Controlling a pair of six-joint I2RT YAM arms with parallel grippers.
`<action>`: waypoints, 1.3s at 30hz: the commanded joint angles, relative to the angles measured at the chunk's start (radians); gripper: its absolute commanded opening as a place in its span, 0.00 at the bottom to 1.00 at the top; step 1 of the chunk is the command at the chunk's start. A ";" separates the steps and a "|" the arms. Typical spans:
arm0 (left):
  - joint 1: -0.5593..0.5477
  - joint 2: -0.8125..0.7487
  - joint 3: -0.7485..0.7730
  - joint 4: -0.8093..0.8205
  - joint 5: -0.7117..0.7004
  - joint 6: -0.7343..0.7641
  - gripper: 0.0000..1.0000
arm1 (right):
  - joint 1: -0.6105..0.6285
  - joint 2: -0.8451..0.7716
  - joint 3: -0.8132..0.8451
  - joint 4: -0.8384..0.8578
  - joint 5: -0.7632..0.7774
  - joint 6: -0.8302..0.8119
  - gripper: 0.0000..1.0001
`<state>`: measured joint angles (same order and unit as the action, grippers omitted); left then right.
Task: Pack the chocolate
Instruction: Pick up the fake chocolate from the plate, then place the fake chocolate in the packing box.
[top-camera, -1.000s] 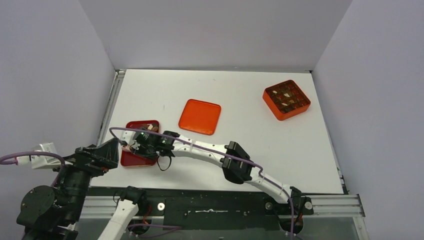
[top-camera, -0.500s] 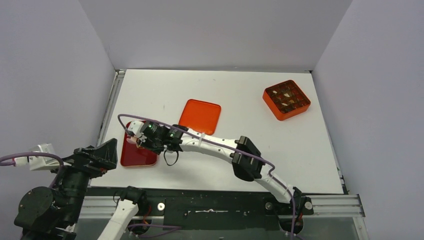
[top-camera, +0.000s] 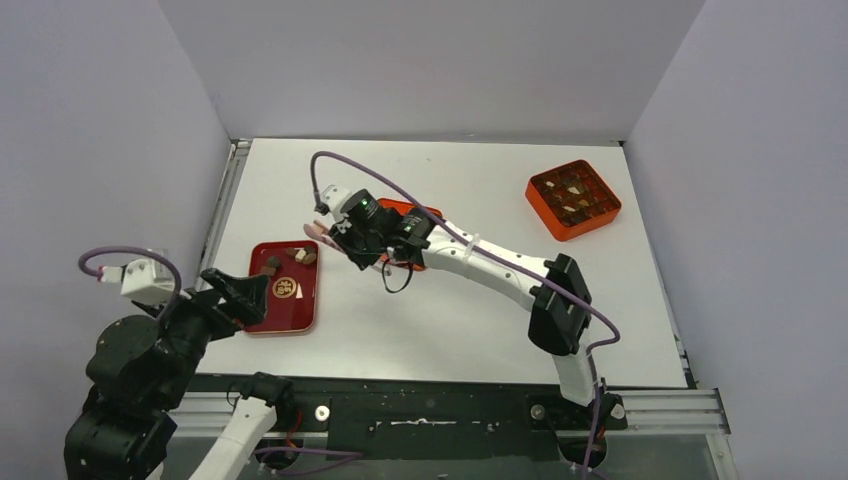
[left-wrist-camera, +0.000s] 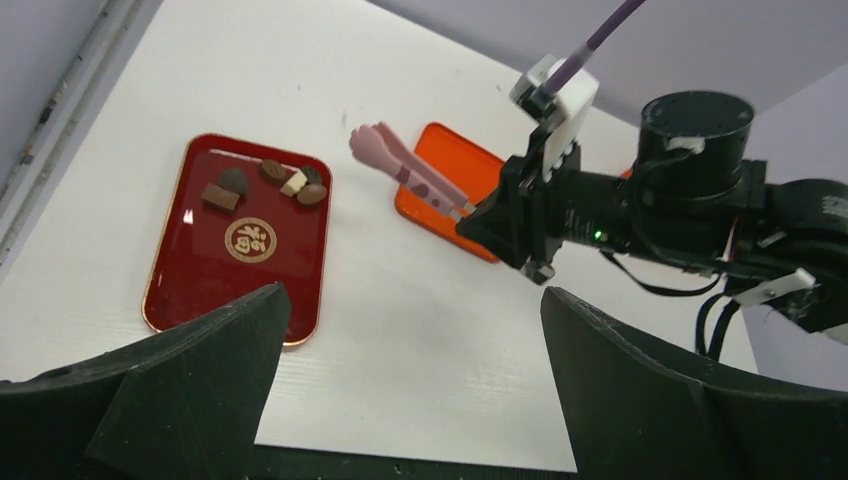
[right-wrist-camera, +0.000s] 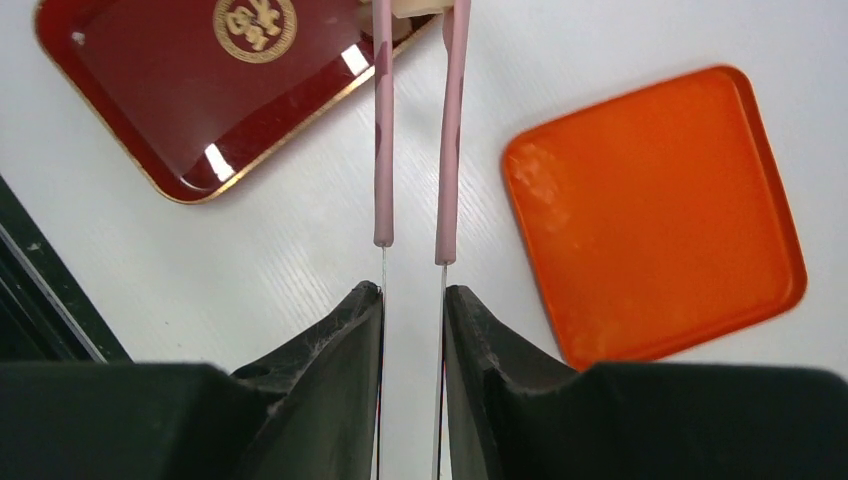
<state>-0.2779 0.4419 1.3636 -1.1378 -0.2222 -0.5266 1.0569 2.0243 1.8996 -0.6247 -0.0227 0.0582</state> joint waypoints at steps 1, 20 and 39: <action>-0.005 0.065 -0.046 0.041 0.109 0.020 0.97 | -0.080 -0.146 -0.067 -0.015 0.018 0.070 0.25; -0.003 0.096 -0.491 0.318 0.334 0.109 0.97 | -0.435 -0.501 -0.330 -0.257 0.159 0.069 0.25; -0.002 0.028 -0.645 0.348 0.299 0.172 0.97 | -1.035 -0.504 -0.393 -0.331 0.102 0.075 0.27</action>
<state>-0.2798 0.4847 0.7147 -0.8677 0.0830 -0.3828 0.1352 1.4887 1.5234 -0.9722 0.0971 0.1238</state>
